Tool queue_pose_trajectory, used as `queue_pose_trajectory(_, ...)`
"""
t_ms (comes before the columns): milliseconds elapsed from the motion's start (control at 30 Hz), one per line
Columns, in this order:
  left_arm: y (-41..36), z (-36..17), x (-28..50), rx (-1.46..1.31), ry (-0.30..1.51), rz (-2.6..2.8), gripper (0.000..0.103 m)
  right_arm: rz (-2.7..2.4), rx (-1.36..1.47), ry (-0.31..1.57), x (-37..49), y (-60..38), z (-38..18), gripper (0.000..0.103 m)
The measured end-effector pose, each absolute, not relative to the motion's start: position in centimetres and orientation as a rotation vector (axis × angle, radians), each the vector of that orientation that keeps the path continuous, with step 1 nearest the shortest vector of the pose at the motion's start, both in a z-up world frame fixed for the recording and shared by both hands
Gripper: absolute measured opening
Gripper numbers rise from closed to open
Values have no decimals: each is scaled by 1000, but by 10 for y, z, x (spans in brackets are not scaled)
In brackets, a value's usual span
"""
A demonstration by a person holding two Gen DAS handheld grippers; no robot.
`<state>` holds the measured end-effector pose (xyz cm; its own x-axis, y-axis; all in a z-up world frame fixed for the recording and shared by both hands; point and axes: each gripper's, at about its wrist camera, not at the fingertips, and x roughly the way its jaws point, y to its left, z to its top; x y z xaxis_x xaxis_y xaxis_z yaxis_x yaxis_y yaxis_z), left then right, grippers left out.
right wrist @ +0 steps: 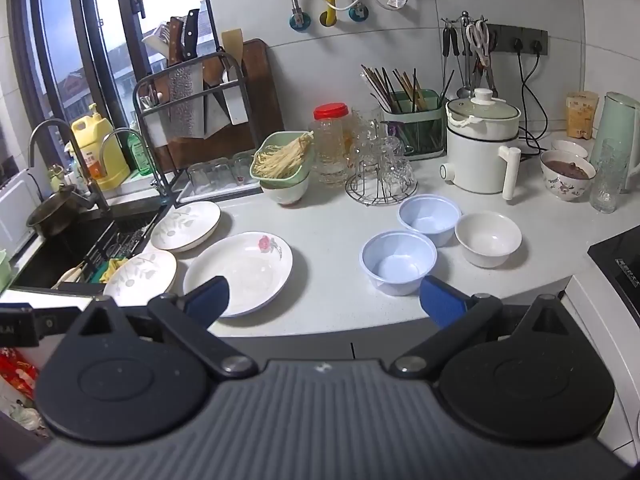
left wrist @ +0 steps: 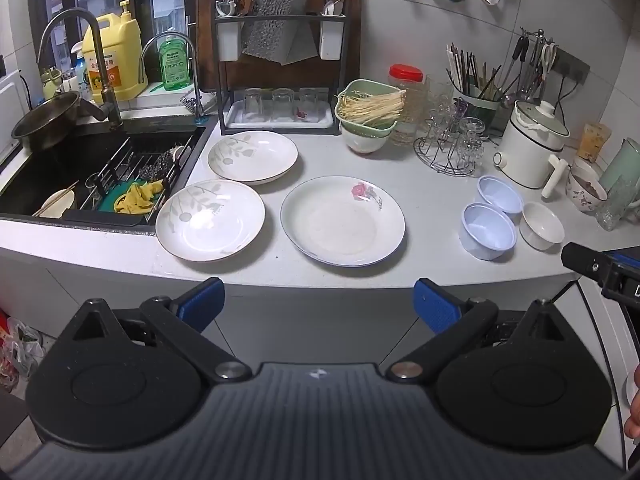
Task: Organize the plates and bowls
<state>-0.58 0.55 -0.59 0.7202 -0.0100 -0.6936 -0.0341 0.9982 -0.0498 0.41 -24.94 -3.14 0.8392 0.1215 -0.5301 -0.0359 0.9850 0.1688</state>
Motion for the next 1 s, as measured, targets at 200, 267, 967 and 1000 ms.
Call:
queue_pose_trajectory(200,-8,-3,2,-64,771,12,102,85,158,570,3,-249,-32,103)
queue_pose_trajectory(267,-6,-3,1,-65,770,8,102,87,161,567,2,-249,-31,103)
queue_pose_trajectory(967,-1,1,-5,-64,764,22,102,93,159,559,2,-244,-25,103)
queue_pose_trajectory(1000,-1,0,-6,-65,763,21,102,91,160,559,2,-244,-25,103)
